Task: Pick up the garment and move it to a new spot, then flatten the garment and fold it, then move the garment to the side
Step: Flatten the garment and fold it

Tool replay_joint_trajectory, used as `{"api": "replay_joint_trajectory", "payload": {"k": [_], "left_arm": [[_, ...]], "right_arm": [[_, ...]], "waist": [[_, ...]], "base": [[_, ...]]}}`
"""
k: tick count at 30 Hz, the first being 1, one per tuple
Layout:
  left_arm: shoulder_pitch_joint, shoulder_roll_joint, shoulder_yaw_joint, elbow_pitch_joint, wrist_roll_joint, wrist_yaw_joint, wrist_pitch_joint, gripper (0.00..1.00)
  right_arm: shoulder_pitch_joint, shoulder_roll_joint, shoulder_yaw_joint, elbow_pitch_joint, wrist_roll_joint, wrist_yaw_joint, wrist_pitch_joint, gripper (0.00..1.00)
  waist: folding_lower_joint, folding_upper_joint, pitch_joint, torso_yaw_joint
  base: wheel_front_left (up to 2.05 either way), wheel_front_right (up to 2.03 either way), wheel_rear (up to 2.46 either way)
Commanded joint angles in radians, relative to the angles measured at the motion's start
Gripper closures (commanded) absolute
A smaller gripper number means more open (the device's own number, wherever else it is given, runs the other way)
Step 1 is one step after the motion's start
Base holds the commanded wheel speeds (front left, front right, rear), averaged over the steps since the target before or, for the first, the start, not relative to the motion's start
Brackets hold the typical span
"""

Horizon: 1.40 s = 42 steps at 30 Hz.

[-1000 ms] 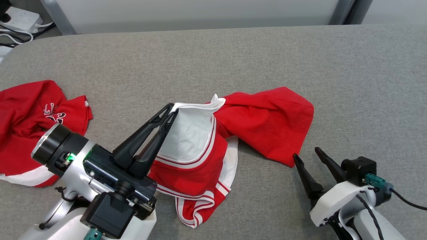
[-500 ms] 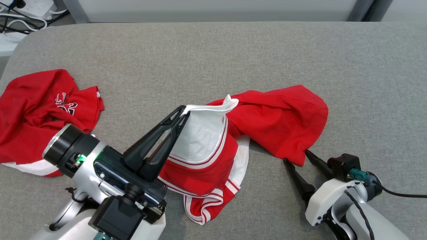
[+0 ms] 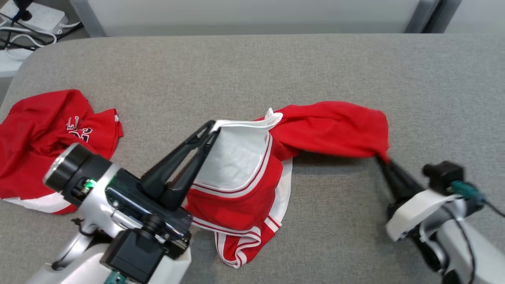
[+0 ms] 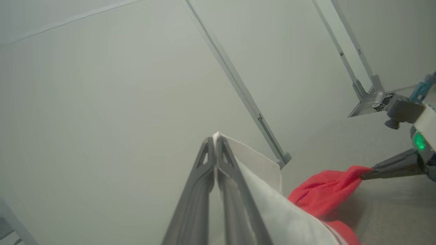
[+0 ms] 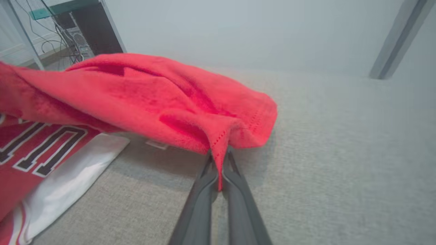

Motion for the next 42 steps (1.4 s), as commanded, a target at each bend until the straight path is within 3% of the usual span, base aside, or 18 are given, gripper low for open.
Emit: {"api": "replay_joint_trajectory", "payload": {"k": [1, 9, 15, 19, 23, 24, 25, 26, 32, 35, 42], "left_arm": [[-0.022, 0.042, 0.057, -0.019, 0.011, -0.003, -0.004, 1.00], [0.005, 0.086, 0.124, -0.062, 0.043, 0.020, -0.004, 1.00], [0.013, 0.109, 0.153, -0.130, 0.084, 0.038, -0.005, 1.00], [0.018, 0.113, 0.154, -0.140, 0.086, 0.034, -0.005, 1.00], [0.001, 0.097, 0.131, -0.140, 0.081, 0.009, -0.005, 1.00], [-0.008, 0.091, 0.121, -0.136, 0.082, -0.002, -0.005, 1.00], [-0.016, 0.082, 0.112, -0.132, 0.080, -0.010, -0.005, 1.00], [-0.026, 0.075, 0.103, -0.125, 0.078, -0.020, -0.005, 1.00], [-0.069, 0.043, 0.072, -0.060, 0.069, -0.063, -0.005, 1.00], [-0.075, 0.038, 0.083, -0.036, 0.065, -0.057, -0.005, 1.00], [-0.051, 0.051, 0.159, 0.011, 0.047, -0.006, -0.005, 1.00]], "right_arm": [[-0.007, -0.027, -0.017, -0.035, -0.008, 0.004, -0.020, 1.00], [0.053, -0.103, -0.283, -0.215, -0.106, 0.004, -0.022, 1.00], [0.130, -0.095, -0.460, -0.331, -0.159, 0.004, 0.075, 1.00], [0.147, -0.068, -0.540, -0.315, -0.202, 0.004, 0.183, 1.00], [0.101, -0.043, -0.506, -0.229, -0.209, 0.004, 0.237, 1.00], [0.079, -0.038, -0.493, -0.198, -0.203, 0.004, 0.231, 0.77], [0.055, -0.031, -0.483, -0.168, -0.196, 0.004, 0.218, 0.33], [0.030, -0.026, -0.474, -0.138, -0.196, 0.004, 0.199, 0.00], [-0.045, -0.003, -0.402, -0.038, -0.197, 0.004, 0.072, 0.00], [-0.029, -0.013, -0.363, -0.045, -0.192, 0.004, 0.044, 0.00], [0.167, -0.091, -0.219, -0.228, -0.075, 0.004, 0.004, 0.00]], "waist": [[0.0000, 0.0000, -0.010, -0.009], [0.0000, 0.0000, -0.051, -0.033], [0.0000, 0.0000, -0.058, -0.037], [0.0000, 0.0000, -0.044, -0.033], [0.0000, 0.0000, -0.022, -0.028], [0.0000, 0.0000, -0.017, -0.027], [0.0000, 0.0000, -0.013, -0.026], [0.0000, 0.0000, -0.009, -0.026], [0.0000, 0.0000, 0.005, -0.038], [0.0000, 0.0000, 0.008, -0.051], [0.0000, 0.0000, 0.027, -0.117]], "base": [[0.00, 0.00, 0.00], [0.00, 0.00, 0.00], [0.00, 0.00, 0.00], [0.00, 0.00, 0.00], [0.00, 0.00, 0.00], [0.00, 0.00, 0.00], [0.00, 0.00, 0.00], [0.00, 0.00, 0.00], [0.00, 0.00, 0.00], [0.00, 0.00, 0.00], [0.00, 0.00, 0.00]]}}
